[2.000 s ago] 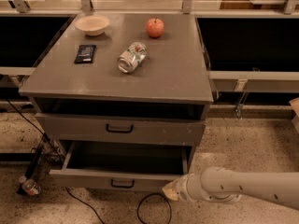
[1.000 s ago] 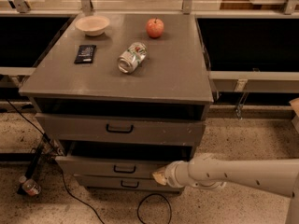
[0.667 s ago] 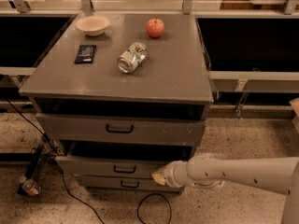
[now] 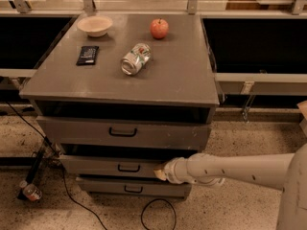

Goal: Close middle drawer

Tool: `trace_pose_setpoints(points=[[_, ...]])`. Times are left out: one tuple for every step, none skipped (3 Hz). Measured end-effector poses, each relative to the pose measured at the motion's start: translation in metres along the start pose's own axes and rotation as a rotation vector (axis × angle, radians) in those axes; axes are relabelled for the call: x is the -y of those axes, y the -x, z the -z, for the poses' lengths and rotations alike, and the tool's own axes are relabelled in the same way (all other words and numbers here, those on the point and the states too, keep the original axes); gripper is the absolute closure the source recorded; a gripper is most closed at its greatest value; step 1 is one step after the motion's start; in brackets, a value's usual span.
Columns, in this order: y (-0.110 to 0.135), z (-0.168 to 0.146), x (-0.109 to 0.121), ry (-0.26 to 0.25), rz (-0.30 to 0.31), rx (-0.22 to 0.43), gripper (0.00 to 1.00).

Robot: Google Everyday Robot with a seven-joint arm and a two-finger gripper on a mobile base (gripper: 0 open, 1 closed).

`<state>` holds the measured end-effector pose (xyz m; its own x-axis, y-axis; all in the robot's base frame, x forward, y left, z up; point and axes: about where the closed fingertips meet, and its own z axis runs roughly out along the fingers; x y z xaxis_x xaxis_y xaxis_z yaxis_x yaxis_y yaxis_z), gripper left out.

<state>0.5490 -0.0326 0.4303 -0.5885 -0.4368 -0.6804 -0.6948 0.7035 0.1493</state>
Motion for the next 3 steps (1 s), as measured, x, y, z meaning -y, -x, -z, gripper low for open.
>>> trace_pose_setpoints(points=[[0.0, 0.0, 0.0, 0.0, 0.0, 0.0, 1.0], [0.005, -0.002, 0.004, -0.019, -0.011, 0.014, 1.0], [0.015, -0.003, 0.008, -0.036, -0.004, 0.047, 1.0]])
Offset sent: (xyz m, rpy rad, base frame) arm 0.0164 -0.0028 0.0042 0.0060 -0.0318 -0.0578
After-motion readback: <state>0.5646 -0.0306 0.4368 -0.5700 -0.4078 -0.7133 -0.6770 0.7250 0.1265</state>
